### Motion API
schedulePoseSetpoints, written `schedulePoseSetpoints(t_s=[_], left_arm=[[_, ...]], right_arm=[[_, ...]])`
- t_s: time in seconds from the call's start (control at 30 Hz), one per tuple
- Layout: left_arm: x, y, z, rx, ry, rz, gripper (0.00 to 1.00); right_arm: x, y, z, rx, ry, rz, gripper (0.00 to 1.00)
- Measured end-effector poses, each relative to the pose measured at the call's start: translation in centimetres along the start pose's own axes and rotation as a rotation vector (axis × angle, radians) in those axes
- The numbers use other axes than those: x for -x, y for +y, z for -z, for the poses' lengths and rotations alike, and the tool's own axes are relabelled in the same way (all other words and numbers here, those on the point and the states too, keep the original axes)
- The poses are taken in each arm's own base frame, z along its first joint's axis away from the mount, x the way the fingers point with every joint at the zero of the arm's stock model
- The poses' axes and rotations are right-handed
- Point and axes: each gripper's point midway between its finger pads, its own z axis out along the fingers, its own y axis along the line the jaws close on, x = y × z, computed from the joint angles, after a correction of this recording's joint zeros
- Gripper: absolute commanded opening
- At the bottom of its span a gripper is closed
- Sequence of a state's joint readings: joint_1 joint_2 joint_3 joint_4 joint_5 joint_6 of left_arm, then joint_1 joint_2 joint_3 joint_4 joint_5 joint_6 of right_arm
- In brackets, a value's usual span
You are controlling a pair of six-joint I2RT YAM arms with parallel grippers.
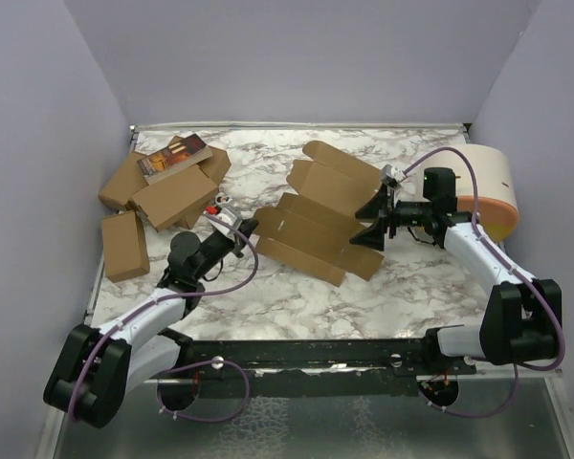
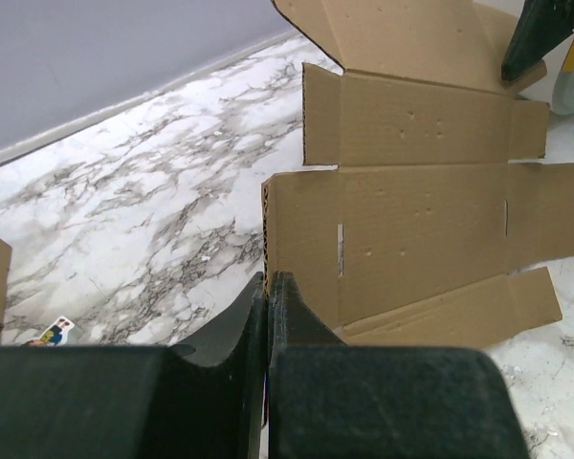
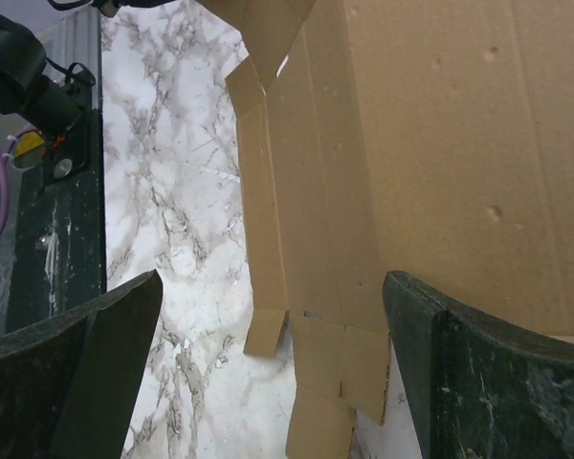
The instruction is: Fold the paper box
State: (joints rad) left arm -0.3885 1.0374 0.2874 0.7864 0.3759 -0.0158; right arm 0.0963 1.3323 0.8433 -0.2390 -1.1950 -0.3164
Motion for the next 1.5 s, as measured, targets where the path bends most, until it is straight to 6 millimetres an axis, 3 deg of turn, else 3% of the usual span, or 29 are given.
schedulePoseSetpoints(t_s=[0.57, 1.07, 1.2, 1.5], left_arm=[[3.3, 0.6, 2.8, 0.096, -0.193, -0.079, 0.0], [4.8, 0.8, 3.3, 0.113, -0.25, -0.095, 0.0], [5.1, 0.7, 3.4, 0.112, -0.259, -0.091, 0.0], [6.1, 0.1, 3.4, 0.084, -0.278, -0.048, 0.0]], right_arm=[[0.3, -0.1, -0.2, -0.004, -0.02, -0.037, 0.99], [0.6, -0.2, -0.1, -0.007, -0.023, -0.051, 0.99], [2.1, -1.0, -0.2, -0.014, -0.025, -0.029, 0.99], [8.8, -4.7, 0.5, -0.115, -0.05, 0.149, 0.99]])
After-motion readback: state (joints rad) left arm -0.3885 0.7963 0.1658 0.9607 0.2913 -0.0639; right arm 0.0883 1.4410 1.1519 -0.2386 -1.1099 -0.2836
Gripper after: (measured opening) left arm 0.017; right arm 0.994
